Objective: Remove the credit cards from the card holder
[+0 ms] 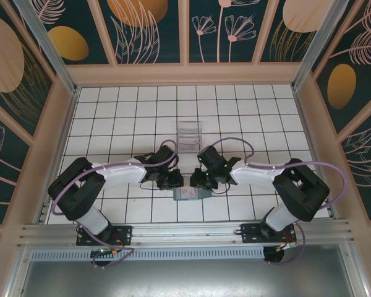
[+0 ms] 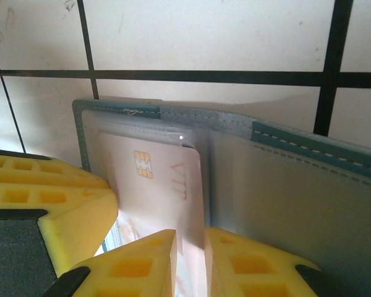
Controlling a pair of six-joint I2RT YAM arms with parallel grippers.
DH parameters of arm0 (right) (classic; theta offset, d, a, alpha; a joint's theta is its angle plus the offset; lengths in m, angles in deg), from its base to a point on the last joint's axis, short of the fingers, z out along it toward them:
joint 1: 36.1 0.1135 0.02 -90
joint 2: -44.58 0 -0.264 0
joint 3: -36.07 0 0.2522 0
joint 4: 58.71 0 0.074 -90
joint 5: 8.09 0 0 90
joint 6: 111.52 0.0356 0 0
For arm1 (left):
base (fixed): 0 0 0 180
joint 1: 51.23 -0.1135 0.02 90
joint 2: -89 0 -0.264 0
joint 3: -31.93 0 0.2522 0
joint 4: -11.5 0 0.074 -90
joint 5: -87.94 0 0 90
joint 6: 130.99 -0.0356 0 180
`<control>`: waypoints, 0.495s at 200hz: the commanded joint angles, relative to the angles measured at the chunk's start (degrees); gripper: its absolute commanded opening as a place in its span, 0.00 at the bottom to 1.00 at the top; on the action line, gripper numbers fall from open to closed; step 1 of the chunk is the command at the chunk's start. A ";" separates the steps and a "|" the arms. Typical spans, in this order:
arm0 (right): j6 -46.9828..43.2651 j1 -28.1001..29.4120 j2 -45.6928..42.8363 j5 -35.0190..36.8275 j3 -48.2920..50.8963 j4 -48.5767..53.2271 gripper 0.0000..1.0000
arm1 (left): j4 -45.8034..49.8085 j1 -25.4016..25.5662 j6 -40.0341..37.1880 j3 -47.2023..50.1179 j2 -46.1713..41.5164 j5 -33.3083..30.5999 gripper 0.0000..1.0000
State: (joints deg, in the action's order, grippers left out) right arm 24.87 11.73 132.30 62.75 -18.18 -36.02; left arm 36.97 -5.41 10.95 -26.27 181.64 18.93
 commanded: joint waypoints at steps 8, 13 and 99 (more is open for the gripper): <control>-1.15 -0.63 0.94 0.51 1.38 -1.46 0.20 | 1.83 0.41 -0.85 0.59 1.71 -1.11 0.16; -1.17 -0.65 0.90 0.60 1.46 -1.31 0.20 | 1.87 0.36 -0.88 0.54 1.67 -1.13 0.16; -0.88 -0.89 0.03 -3.30 4.79 -8.07 0.18 | 2.49 0.32 -0.88 0.08 1.40 -1.46 0.16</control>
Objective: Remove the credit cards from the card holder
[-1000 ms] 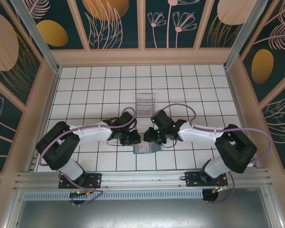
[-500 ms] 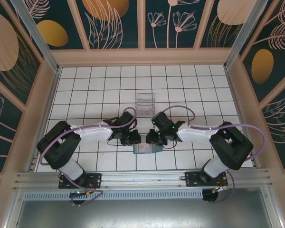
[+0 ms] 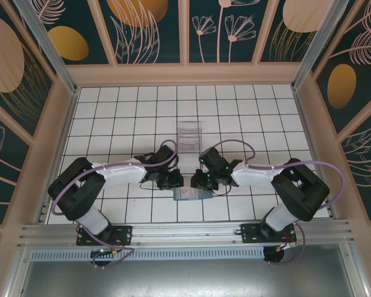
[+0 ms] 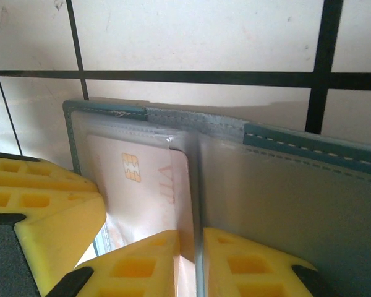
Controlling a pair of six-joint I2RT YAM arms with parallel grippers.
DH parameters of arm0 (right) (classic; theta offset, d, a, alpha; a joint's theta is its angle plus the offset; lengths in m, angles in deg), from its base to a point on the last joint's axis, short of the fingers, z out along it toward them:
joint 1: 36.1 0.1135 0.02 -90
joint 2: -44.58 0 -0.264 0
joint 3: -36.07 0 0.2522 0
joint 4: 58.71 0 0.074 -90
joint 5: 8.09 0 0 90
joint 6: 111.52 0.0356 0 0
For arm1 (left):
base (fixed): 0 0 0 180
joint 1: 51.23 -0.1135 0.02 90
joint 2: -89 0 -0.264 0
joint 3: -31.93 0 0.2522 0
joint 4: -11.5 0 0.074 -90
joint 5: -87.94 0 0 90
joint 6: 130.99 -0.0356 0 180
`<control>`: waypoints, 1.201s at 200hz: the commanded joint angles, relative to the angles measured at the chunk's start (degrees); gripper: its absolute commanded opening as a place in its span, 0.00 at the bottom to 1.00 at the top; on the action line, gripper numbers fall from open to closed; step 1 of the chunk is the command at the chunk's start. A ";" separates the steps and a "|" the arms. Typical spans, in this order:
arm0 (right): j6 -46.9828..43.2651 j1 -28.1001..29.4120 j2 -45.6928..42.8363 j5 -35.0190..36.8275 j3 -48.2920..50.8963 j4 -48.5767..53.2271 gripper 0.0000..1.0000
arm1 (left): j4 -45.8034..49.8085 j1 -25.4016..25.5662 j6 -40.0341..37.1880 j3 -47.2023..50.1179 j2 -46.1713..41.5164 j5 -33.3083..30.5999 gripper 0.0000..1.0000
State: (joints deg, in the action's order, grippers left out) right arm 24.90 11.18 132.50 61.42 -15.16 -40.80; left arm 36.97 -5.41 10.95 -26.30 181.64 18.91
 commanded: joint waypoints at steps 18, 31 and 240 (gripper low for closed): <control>-0.76 -0.34 -0.20 -2.49 2.45 -4.34 0.18 | 2.52 0.36 -0.75 0.15 1.34 -1.55 0.16; -0.72 -0.44 -0.37 -3.03 2.82 -5.07 0.18 | 2.52 0.34 -0.69 0.25 1.31 -1.51 0.16; -0.90 -3.43 -7.43 -6.13 8.04 -7.90 0.16 | 4.99 0.41 -1.89 -1.49 1.83 -2.60 0.18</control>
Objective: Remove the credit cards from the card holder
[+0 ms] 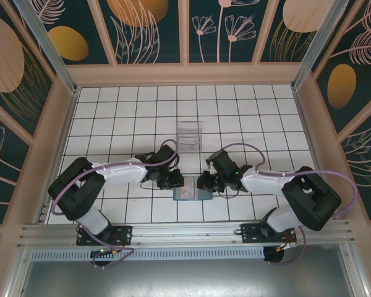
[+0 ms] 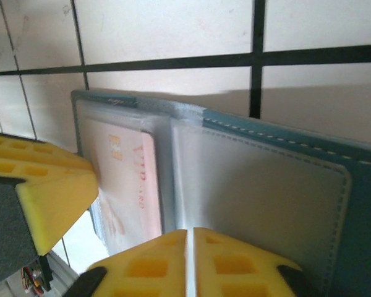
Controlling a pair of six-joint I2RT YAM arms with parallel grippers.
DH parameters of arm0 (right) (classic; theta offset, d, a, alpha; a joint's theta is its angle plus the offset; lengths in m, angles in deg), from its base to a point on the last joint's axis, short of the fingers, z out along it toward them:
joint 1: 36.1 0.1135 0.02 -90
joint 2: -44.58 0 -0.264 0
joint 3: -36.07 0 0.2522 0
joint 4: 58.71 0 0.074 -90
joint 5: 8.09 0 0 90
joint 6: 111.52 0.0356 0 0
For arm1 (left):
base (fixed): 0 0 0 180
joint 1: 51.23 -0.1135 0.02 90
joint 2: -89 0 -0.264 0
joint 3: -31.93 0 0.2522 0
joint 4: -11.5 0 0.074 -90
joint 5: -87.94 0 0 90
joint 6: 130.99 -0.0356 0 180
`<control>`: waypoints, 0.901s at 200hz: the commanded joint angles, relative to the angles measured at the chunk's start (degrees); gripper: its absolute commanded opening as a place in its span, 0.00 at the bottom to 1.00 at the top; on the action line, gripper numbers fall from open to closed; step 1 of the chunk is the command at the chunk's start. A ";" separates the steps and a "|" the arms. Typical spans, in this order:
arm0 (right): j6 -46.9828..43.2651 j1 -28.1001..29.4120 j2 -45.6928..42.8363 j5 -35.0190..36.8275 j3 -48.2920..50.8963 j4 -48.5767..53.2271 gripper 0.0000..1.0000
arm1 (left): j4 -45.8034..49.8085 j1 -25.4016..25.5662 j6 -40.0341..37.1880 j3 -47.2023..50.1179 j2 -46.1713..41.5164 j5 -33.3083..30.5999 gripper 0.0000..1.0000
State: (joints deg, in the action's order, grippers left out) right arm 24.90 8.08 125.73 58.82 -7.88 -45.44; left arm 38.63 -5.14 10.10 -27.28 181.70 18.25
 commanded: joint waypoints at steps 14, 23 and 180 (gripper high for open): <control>-0.80 -0.15 0.16 -4.07 0.33 -4.24 0.17 | 3.25 0.10 -1.17 -0.52 1.95 -1.84 0.18; -0.93 -0.15 0.66 -4.07 0.06 -4.33 0.17 | 3.25 0.13 -1.20 -0.52 1.95 -1.86 0.18; -0.35 0.60 6.74 -6.09 -0.48 -10.01 0.16 | 2.50 0.14 -1.13 -0.16 2.30 -1.52 0.18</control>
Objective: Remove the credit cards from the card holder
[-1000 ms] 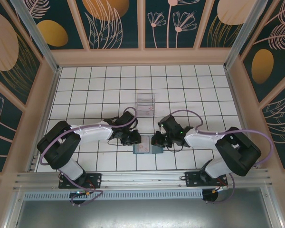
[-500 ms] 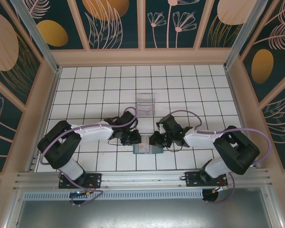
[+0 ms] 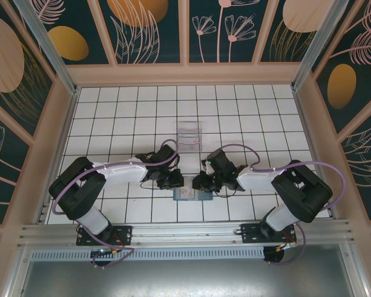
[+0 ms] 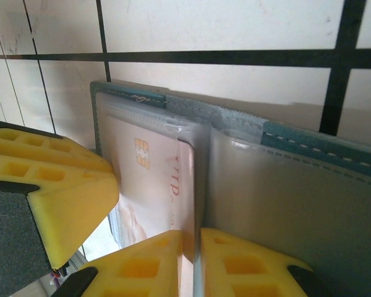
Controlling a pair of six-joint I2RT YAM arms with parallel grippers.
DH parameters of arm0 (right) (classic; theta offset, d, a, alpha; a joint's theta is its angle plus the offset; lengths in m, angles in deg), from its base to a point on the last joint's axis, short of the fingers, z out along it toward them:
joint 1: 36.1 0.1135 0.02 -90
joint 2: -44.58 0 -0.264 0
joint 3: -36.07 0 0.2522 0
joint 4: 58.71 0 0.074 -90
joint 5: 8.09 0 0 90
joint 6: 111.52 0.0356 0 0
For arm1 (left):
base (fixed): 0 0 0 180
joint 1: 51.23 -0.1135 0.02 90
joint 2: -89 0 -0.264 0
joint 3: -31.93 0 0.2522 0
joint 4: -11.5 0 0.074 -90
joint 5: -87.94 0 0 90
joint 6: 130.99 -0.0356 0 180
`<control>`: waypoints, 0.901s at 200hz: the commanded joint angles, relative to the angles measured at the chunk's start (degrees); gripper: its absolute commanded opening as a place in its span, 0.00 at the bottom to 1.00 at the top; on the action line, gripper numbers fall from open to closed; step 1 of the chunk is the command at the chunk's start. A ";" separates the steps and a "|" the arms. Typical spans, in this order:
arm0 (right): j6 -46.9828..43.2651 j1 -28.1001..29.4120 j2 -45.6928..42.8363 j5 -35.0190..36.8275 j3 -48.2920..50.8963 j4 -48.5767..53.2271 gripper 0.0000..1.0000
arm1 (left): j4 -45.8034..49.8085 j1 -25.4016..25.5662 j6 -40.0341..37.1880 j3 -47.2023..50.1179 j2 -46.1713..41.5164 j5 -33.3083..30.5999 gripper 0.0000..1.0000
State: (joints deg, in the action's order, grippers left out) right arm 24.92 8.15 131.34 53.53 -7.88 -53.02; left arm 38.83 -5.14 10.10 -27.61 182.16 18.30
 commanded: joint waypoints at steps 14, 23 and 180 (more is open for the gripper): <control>-0.17 0.65 1.63 -1.12 -0.47 -2.97 0.16 | 2.26 0.15 -1.17 0.21 1.84 -1.52 0.17; -0.10 0.75 1.81 -1.31 -0.48 -3.33 0.16 | 2.26 0.15 -1.24 0.26 1.84 -1.55 0.17; 0.25 0.76 -2.52 -0.12 1.84 -3.24 0.06 | 5.66 0.08 -3.04 -0.28 0.71 -4.26 0.25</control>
State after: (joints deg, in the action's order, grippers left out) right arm 25.55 8.25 131.06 52.94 -6.90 -55.47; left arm 39.61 -5.14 8.77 -28.13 182.16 17.79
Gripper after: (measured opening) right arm 0.064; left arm 0.242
